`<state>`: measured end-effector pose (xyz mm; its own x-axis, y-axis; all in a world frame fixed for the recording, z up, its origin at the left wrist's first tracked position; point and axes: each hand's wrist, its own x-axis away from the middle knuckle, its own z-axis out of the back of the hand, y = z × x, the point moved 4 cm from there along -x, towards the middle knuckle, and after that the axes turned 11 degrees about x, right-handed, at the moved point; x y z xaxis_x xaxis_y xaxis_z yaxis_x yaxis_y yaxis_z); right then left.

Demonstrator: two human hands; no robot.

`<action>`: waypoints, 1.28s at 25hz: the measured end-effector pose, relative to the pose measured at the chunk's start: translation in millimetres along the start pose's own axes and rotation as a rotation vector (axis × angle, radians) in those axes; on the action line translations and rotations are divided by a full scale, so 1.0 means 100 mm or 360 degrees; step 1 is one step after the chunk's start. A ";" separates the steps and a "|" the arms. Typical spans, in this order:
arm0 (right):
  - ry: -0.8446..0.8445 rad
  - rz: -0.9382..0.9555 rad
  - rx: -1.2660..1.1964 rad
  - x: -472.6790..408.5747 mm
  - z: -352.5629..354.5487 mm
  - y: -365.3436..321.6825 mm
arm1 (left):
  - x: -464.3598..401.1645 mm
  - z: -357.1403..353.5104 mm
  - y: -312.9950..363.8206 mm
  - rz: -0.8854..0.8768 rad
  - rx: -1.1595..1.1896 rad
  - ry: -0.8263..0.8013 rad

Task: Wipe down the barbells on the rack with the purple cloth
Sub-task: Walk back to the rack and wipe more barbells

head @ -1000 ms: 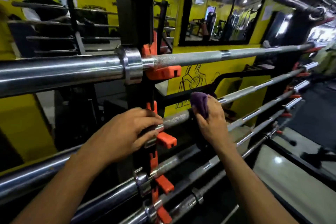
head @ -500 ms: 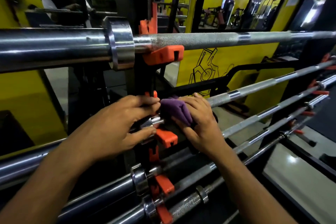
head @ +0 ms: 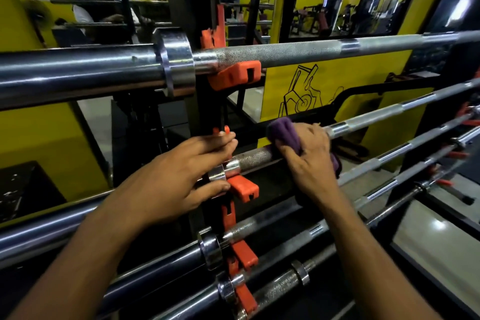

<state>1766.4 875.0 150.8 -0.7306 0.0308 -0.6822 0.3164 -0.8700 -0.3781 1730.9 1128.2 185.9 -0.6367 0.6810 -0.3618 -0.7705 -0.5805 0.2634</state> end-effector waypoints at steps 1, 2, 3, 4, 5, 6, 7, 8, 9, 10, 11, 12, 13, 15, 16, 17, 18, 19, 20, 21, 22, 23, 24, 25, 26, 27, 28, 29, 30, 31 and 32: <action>-0.0032 0.0099 -0.0105 0.10 -0.05 -0.23 | -0.01 0.00 0.01 0.0000 -0.0024 0.0002; -0.0066 0.0194 -0.0228 0.20 -0.09 -0.42 | -0.02 0.01 0.02 -0.0009 -0.0061 0.0013; -0.0088 0.0268 -0.0352 0.29 -0.13 -0.54 | -0.03 0.02 0.04 -0.0016 -0.0092 0.0026; -0.0100 0.0314 -0.0448 0.34 -0.15 -0.58 | -0.04 0.02 0.05 -0.0014 -0.0118 0.0028; -0.0113 0.0339 -0.0493 0.34 -0.14 -0.57 | -0.04 0.01 0.06 -0.0003 -0.0153 0.0014; -0.0134 0.0352 -0.0482 0.30 -0.13 -0.51 | -0.04 -0.01 0.06 0.0006 -0.0192 -0.0011; -0.0161 0.0346 -0.0428 0.24 -0.10 -0.41 | -0.04 -0.02 0.06 0.0001 -0.0220 -0.0032; -0.0184 0.0317 -0.0346 0.18 -0.04 -0.29 | -0.04 -0.03 0.06 -0.0008 -0.0228 -0.0051; -0.0186 0.0253 -0.0264 0.11 0.03 -0.13 | -0.04 -0.04 0.06 -0.0007 -0.0224 -0.0072; -0.0164 0.0164 -0.0195 0.04 0.13 0.02 | -0.04 -0.05 0.07 0.0003 -0.0223 -0.0097; -0.0124 0.0048 -0.0139 -0.02 0.25 0.17 | -0.03 -0.05 0.07 0.0009 -0.0232 -0.0117; -0.0072 -0.0098 -0.0078 -0.07 0.34 0.32 | -0.02 -0.06 0.08 0.0003 -0.0249 -0.0116; -0.0032 -0.0260 -0.0028 -0.11 0.41 0.46 | -0.02 -0.06 0.08 -0.0009 -0.0259 -0.0105; -0.0010 -0.0432 0.0084 -0.17 0.41 0.56 | -0.02 -0.07 0.08 -0.0005 -0.0255 -0.0101; -0.0035 -0.0378 0.0143 -0.19 0.35 0.51 | -0.03 -0.08 0.07 0.0007 -0.0240 -0.0111; -0.0082 -0.0283 0.0177 -0.18 0.25 0.40 | -0.04 -0.07 0.06 0.0014 -0.0215 -0.0114; -0.0124 -0.0194 0.0160 -0.14 0.17 0.24 | -0.04 -0.06 0.06 0.0021 -0.0192 -0.0108; -0.0161 -0.0109 0.0093 -0.08 0.12 0.09 | -0.06 -0.06 0.08 0.0036 -0.0176 -0.0104; -0.0204 -0.0031 0.0002 0.00 0.06 -0.05 | -0.07 -0.05 0.10 0.0057 -0.0173 -0.0098; -0.0248 0.0042 -0.0118 0.10 0.01 -0.18 | -0.08 -0.04 0.13 0.0078 -0.0170 -0.0075; -0.0275 0.0099 -0.0246 0.20 -0.02 -0.29 | -0.09 -0.05 0.18 0.0093 -0.0153 -0.0033; -0.0272 0.0100 -0.0405 0.30 0.00 -0.37 | -0.13 -0.06 0.25 0.0086 -0.0114 0.0018; -0.0284 0.0073 -0.0607 0.38 0.04 -0.41 | -0.17 -0.08 0.33 0.0065 -0.0061 0.0071; -0.0345 0.0028 -0.0840 0.46 0.08 -0.42 | -0.23 -0.10 0.41 0.0027 -0.0028 0.0110; -0.0455 -0.0033 -0.1068 0.53 0.13 -0.41 | -0.29 -0.13 0.50 -0.0032 -0.0016 0.0113; -0.0572 -0.0113 -0.1273 0.60 0.19 -0.39 | -0.35 -0.16 0.57 -0.0105 0.0005 0.0069; -0.0623 -0.0220 -0.1439 0.67 0.26 -0.31 | -0.42 -0.19 0.64 -0.0171 0.0052 -0.0015; -0.0610 -0.0311 -0.1545 0.73 0.35 -0.23 | -0.49 -0.22 0.69 -0.0216 0.0104 -0.0112; -0.0539 -0.0393 -0.1590 0.77 0.42 -0.13 | -0.58 -0.24 0.74 -0.0235 0.0142 -0.0191; -0.0456 -0.0447 -0.1555 0.81 0.49 -0.03 | -0.67 -0.27 0.79 -0.0241 0.0171 -0.0229; -0.0354 -0.0479 -0.1407 0.84 0.56 0.09 | -0.77 -0.31 0.83 -0.0237 0.0192 -0.0237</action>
<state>1674.4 842.0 125.2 -0.9251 0.0190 -0.3792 0.3722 -0.1523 -0.9156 1716.8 1013.6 208.1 -0.5065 0.8186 -0.2708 -0.8485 -0.4174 0.3251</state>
